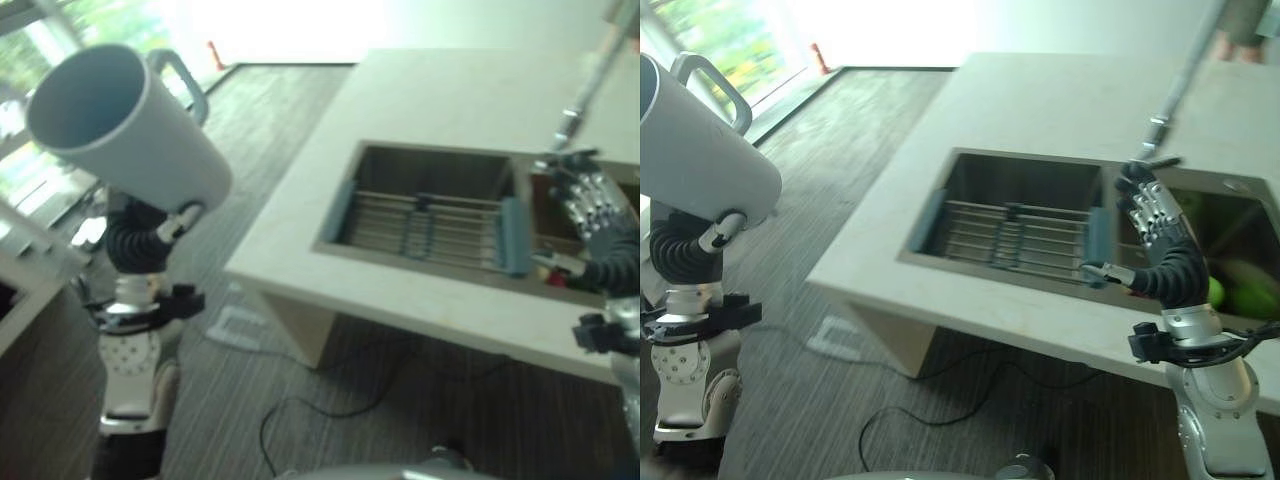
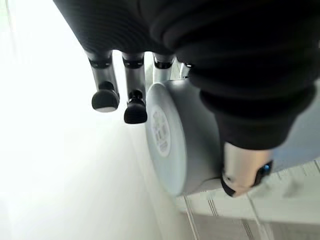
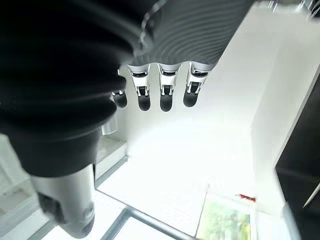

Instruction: Place the dishes in the dishwasher.

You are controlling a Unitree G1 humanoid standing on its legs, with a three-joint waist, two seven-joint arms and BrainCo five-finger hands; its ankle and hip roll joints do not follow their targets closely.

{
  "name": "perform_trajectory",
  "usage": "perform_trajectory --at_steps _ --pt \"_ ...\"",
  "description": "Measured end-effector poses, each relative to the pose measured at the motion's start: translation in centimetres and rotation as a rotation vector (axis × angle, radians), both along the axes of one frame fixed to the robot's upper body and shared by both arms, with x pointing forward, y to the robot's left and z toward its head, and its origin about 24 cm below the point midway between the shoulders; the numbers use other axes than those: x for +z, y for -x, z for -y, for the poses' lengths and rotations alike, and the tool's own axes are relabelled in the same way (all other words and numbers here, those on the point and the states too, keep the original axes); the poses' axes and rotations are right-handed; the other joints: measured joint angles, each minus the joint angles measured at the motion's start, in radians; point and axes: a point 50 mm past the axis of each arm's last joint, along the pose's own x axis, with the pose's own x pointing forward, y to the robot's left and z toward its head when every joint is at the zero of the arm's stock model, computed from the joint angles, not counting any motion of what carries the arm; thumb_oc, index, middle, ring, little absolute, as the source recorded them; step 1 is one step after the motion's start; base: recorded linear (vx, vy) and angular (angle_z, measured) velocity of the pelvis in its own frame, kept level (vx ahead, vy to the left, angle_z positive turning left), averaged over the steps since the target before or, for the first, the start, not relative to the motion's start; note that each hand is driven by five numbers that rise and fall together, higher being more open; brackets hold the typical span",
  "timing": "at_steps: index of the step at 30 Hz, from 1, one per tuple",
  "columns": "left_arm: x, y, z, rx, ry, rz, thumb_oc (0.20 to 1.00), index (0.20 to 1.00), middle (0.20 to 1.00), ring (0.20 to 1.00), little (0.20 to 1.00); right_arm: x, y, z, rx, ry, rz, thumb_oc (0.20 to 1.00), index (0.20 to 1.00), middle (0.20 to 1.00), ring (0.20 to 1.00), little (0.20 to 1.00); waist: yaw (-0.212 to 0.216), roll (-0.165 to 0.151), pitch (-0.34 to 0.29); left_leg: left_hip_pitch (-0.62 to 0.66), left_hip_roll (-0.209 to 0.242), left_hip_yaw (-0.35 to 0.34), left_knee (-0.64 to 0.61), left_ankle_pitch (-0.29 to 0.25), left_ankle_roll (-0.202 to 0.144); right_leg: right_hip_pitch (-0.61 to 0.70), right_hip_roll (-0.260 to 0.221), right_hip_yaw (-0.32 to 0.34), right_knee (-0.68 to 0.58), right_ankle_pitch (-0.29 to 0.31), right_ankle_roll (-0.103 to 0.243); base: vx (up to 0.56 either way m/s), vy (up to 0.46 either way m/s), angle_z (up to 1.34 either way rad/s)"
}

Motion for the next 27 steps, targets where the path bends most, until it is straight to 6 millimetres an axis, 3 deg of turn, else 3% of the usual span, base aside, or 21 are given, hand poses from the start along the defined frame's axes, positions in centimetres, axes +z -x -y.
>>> perform_trajectory --at_steps 1,2,3,5,6,8,9,10,11,13,15,17,19,20,21,22,23,24,27 --pt "-0.1 0.1 -0.2 -0.006 0.016 -0.007 0.200 0.200 0.200 0.200 0.200 -0.3 -0.5 0.0 -0.008 -0.028 -0.001 1.000 1.000 1.000 1.000 1.000 0.031 -0.018 -0.006 -0.018 -0.011 -0.024 0.000 -0.004 0.009 -0.009 0.039 0.010 -0.044 0.005 -0.005 -0.18 0.510 1.28" --pt "-0.5 0.1 0.0 -0.029 0.039 -0.019 0.200 0.200 0.200 0.200 0.200 -0.6 -0.8 0.1 -0.040 -0.082 0.005 1.000 1.000 1.000 1.000 1.000 0.039 -0.051 -0.017 -0.033 -0.045 -0.047 0.004 -0.020 0.025 0.034 0.027 -0.011 -0.097 0.061 -0.025 -0.13 0.476 1.10" --pt "-0.7 0.4 -0.1 -0.033 0.026 -0.028 0.200 0.200 0.200 0.200 0.200 -0.6 -0.9 -0.2 -0.046 -0.110 0.022 1.000 1.000 1.000 1.000 1.000 0.055 -0.046 -0.021 -0.024 -0.057 -0.016 0.003 -0.021 0.020 0.039 0.009 -0.020 -0.096 0.075 -0.025 -0.09 0.421 0.91" --pt "-0.5 0.8 0.0 -0.056 -0.003 -0.027 0.200 0.200 0.200 0.200 0.200 -1.4 -1.1 -1.6 -0.036 -0.170 0.020 1.000 1.000 1.000 1.000 1.000 0.092 -0.052 -0.015 -0.034 -0.112 -0.041 0.016 -0.036 0.038 0.030 -0.056 -0.039 -0.049 0.096 -0.014 -0.06 0.533 0.46" --pt "-0.3 0.8 0.2 -0.070 -0.014 -0.025 0.200 0.200 0.200 0.200 0.200 -2.2 -1.0 -2.2 -0.030 -0.186 -0.007 1.000 1.000 1.000 1.000 1.000 0.093 -0.055 -0.014 -0.028 -0.142 -0.069 0.017 -0.043 0.055 0.033 -0.090 -0.058 -0.018 0.118 -0.018 -0.04 0.491 0.64" --pt "-0.1 0.6 0.3 -0.081 -0.014 -0.034 0.200 0.200 0.200 0.200 0.200 -3.3 -0.2 -2.4 -0.047 -0.192 -0.050 1.000 1.000 1.000 1.000 1.000 0.085 -0.052 -0.007 -0.034 -0.177 -0.130 0.036 -0.076 0.110 0.015 -0.152 -0.022 0.093 0.150 -0.029 0.01 0.378 0.79" --pt "0.1 0.6 0.5 -0.091 -0.010 -0.026 0.200 0.200 0.200 0.200 0.200 -3.4 -0.1 -2.3 -0.051 -0.186 -0.059 1.000 1.000 1.000 1.000 1.000 0.084 -0.048 -0.002 -0.028 -0.178 -0.154 0.021 -0.052 0.148 -0.017 -0.131 0.037 0.111 0.095 -0.002 0.07 0.363 0.90" --pt "0.6 0.3 0.9 -0.110 -0.001 -0.007 0.200 0.200 0.200 0.200 0.200 -3.4 0.0 -2.1 -0.062 -0.185 -0.061 1.000 1.000 1.000 1.000 1.000 0.075 -0.043 0.001 -0.045 -0.173 -0.207 0.023 -0.033 0.154 -0.022 -0.076 0.106 0.103 0.047 -0.003 0.04 0.272 2.39" --pt "1.9 -1.5 2.8 -0.212 0.015 0.045 0.200 0.200 0.200 0.200 0.200 -3.5 0.9 -1.5 -0.107 -0.185 -0.062 1.000 1.000 1.000 1.000 1.000 -0.007 -0.032 0.006 -0.095 -0.169 -0.385 0.034 -0.008 0.158 -0.021 0.085 0.322 0.099 -0.051 -0.028 0.10 0.328 2.73" --pt "2.3 -1.9 3.1 -0.233 0.001 0.054 0.200 0.200 0.200 0.200 0.200 -2.5 0.5 -1.3 -0.095 -0.147 -0.027 1.000 1.000 1.000 1.000 1.000 0.015 -0.052 0.005 -0.075 -0.197 -0.439 0.004 0.002 0.140 -0.080 0.205 0.485 0.130 -0.110 -0.058 0.14 0.240 1.94" --pt "1.6 -2.0 3.7 -0.251 0.022 0.028 0.200 0.200 0.200 0.200 0.200 -2.5 1.1 -0.1 -0.135 -0.108 -0.039 1.000 1.000 1.000 1.000 1.000 -0.011 -0.044 0.002 -0.058 -0.203 -0.511 0.007 -0.023 0.139 -0.094 0.340 0.661 0.196 -0.158 -0.090 0.14 0.046 1.54" --pt "0.7 -1.5 3.7 -0.237 0.042 -0.010 0.200 0.200 0.200 0.200 0.200 -2.4 1.1 -0.1 -0.112 -0.119 -0.037 1.000 1.000 1.000 1.000 1.000 0.007 -0.046 -0.008 -0.028 -0.216 -0.534 0.001 -0.024 0.125 -0.108 0.389 0.627 0.151 -0.176 -0.135 0.13 -0.135 1.15" --pt "0.0 -1.3 3.5 -0.240 0.033 -0.055 0.200 0.200 0.200 0.200 0.200 -2.7 1.0 -0.1 -0.115 -0.130 -0.043 1.000 1.000 1.000 1.000 1.000 0.015 -0.049 -0.016 -0.026 -0.230 -0.599 0.002 -0.025 0.122 -0.081 0.384 0.564 0.054 -0.104 -0.191 0.17 -0.305 1.04" --pt "-0.9 -0.9 3.3 -0.234 0.035 -0.092 0.200 0.200 0.200 0.200 0.200 -3.1 0.6 -0.4 -0.102 -0.141 -0.063 1.000 1.000 1.000 1.000 1.000 0.035 -0.041 -0.014 -0.026 -0.224 -0.624 0.012 -0.028 0.108 -0.078 0.387 0.560 0.085 -0.110 -0.187 0.19 -0.373 1.08" --pt "-2.8 -0.2 3.0 -0.226 0.053 -0.172 0.200 0.200 0.200 0.200 0.200 -3.3 0.1 -1.3 -0.056 -0.140 -0.079 1.000 1.000 1.000 1.000 1.000 0.041 -0.017 0.006 0.025 -0.196 -0.690 0.019 -0.027 0.102 -0.167 0.429 0.540 0.297 -0.177 -0.152 0.17 -0.291 1.23" --pt "-3.0 0.1 2.8 -0.224 0.037 -0.189 0.200 0.200 0.200 0.200 0.200 -3.2 0.0 -1.4 -0.049 -0.140 -0.074 1.000 1.000 1.000 1.000 1.000 0.040 -0.020 0.003 0.023 -0.191 -0.688 0.022 -0.048 0.075 -0.150 0.419 0.531 0.213 -0.179 -0.157 0.18 -0.272 1.28" --pt "-2.6 0.4 2.5 -0.216 0.010 -0.181 0.200 0.200 0.200 0.200 0.200 -2.8 -0.2 -1.5 -0.044 -0.142 -0.055 1.000 1.000 1.000 1.000 1.000 0.052 -0.029 0.003 0.024 -0.192 -0.654 0.017 -0.083 0.081 -0.149 0.401 0.529 0.129 -0.153 -0.167 0.10 -0.144 0.69" --pt "-2.4 0.6 1.9 -0.195 0.001 -0.173 0.200 0.200 0.200 0.200 0.200 -2.7 -0.6 -1.8 -0.036 -0.149 -0.046 1.000 1.000 1.000 1.000 1.000 0.098 -0.052 -0.001 0.040 -0.199 -0.642 0.014 -0.089 0.084 -0.144 0.383 0.515 0.096 -0.083 -0.199 0.07 -0.128 0.30" --pt "-1.4 1.6 1.6 -0.191 0.016 -0.130 0.200 0.200 0.200 0.200 0.200 -2.7 -0.8 -1.6 -0.045 -0.151 -0.068 1.000 1.000 1.000 1.000 1.000 0.124 -0.028 -0.009 0.023 -0.142 -0.617 0.010 -0.099 0.034 -0.070 0.409 0.445 -0.048 -0.022 -0.265 0.00 -0.116 0.56"
